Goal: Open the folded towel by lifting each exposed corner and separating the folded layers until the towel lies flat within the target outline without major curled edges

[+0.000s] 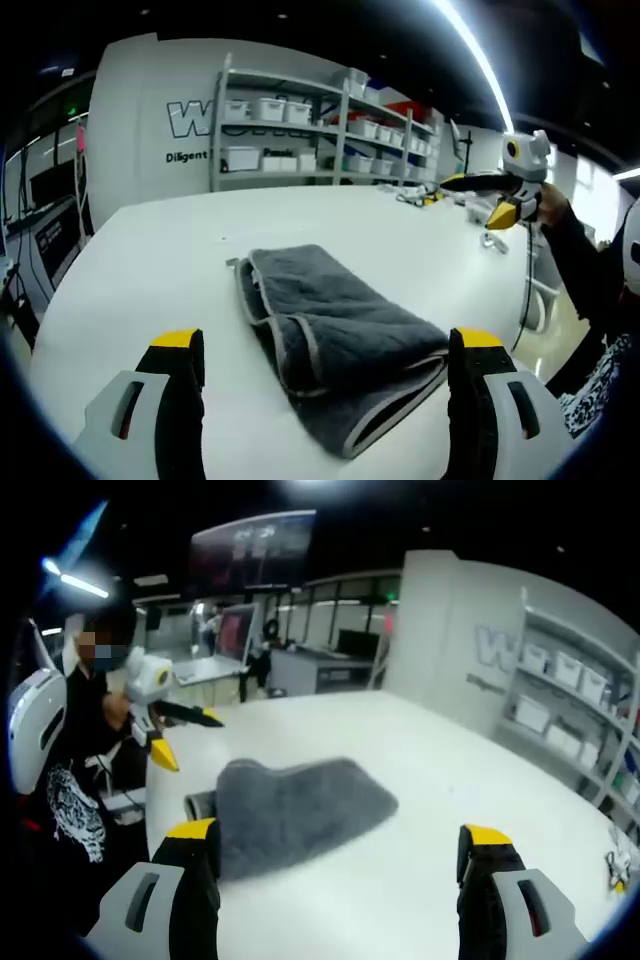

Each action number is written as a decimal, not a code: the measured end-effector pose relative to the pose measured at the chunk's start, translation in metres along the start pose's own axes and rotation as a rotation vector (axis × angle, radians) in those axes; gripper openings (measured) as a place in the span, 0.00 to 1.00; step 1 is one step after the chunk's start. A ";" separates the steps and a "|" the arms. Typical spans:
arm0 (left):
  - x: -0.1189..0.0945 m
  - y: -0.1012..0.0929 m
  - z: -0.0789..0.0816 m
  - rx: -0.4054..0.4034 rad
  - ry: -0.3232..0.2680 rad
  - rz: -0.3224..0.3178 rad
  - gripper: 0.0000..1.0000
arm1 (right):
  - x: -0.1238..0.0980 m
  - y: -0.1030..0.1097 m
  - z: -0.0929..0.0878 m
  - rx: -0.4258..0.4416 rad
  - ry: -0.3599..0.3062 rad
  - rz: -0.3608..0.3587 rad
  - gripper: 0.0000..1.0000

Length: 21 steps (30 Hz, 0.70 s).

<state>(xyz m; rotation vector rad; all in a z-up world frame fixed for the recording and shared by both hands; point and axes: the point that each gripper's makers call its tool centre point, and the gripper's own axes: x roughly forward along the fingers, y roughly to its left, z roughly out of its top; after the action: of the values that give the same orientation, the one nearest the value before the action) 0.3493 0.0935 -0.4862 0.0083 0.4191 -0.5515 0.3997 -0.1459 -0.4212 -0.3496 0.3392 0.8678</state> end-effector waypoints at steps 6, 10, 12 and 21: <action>-0.003 0.003 0.000 0.006 0.006 0.030 0.99 | -0.001 -0.008 0.008 -0.033 0.010 0.003 1.00; -0.006 0.001 0.005 0.006 -0.001 0.027 0.99 | -0.004 -0.015 0.011 -0.049 0.021 -0.003 1.00; -0.007 -0.003 0.010 -0.005 -0.015 0.014 0.99 | -0.006 -0.019 0.014 -0.059 0.027 -0.002 1.00; -0.008 -0.005 0.021 -0.033 -0.061 0.032 0.98 | -0.010 -0.021 0.018 -0.101 0.066 0.036 1.00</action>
<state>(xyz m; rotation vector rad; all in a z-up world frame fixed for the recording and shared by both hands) 0.3487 0.0912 -0.4638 -0.0332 0.3682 -0.5119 0.4127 -0.1570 -0.3980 -0.4678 0.3642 0.9118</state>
